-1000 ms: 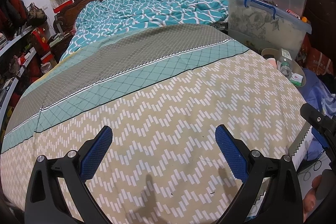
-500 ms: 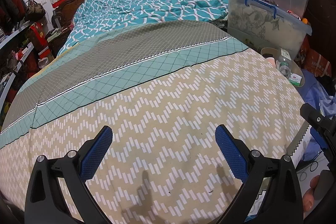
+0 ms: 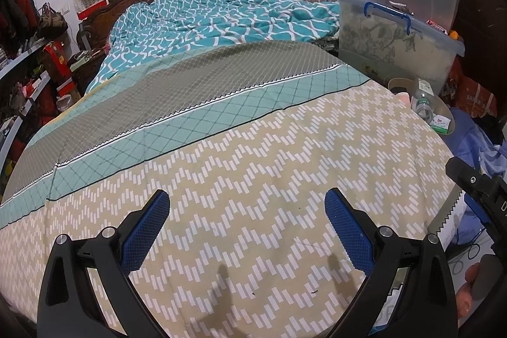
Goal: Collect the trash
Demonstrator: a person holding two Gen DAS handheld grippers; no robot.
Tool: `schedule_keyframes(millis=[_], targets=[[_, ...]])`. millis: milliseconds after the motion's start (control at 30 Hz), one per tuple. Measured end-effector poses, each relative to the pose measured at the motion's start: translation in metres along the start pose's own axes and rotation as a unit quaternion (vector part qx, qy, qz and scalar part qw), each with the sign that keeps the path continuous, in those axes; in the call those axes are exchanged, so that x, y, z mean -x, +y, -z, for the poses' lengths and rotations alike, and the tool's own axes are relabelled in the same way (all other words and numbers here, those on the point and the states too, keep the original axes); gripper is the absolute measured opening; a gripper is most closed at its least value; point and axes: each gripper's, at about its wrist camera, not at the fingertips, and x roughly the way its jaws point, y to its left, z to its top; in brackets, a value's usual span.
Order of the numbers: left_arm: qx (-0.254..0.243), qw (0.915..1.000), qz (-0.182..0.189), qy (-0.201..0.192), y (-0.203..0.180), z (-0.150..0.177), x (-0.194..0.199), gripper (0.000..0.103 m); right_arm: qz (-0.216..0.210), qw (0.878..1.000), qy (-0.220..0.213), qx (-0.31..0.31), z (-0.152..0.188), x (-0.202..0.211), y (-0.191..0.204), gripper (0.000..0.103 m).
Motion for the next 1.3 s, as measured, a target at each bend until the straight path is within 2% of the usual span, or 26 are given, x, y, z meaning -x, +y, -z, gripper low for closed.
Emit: schedule_keyframes(millis=[400,567,700,800,933,1067,1167,1300], targets=[[0.0,1.0,0.002,0.004,0.0,0.001,-0.002,0.094,0.009,1.0,-0.005,-0.001,0.0,-0.001,0.002,0.1],[-0.001,0.9996,0.027,0.007,0.0,-0.007,-0.015,0.094,0.027,0.999,-0.029,-0.002,-0.009,0.002,0.002,0.1],[-0.031,0.9989,0.036,0.006,-0.009,-0.02,-0.031,0.094,0.052,0.998,-0.042,-0.005,-0.016,-0.002,0.001,0.1],[-0.055,0.9976,0.042,-0.004,-0.015,-0.031,-0.04,0.094,0.071,0.996,-0.048,-0.015,-0.019,-0.008,0.001,0.1],[-0.07,0.9941,0.074,-0.038,-0.015,-0.049,-0.053,0.094,0.104,0.992,-0.069,-0.017,-0.031,-0.025,0.009,0.1],[-0.051,0.9924,0.087,-0.07,-0.005,-0.062,-0.073,0.094,0.141,0.986,-0.089,-0.015,-0.039,-0.045,0.022,0.099],[-0.039,0.9913,0.077,-0.099,0.003,-0.066,-0.084,0.094,0.166,0.981,-0.103,-0.019,-0.038,-0.055,0.026,0.1],[-0.027,0.9889,0.1,-0.106,0.015,-0.068,-0.087,0.094,0.193,0.973,-0.128,-0.019,-0.035,-0.063,0.036,0.1]])
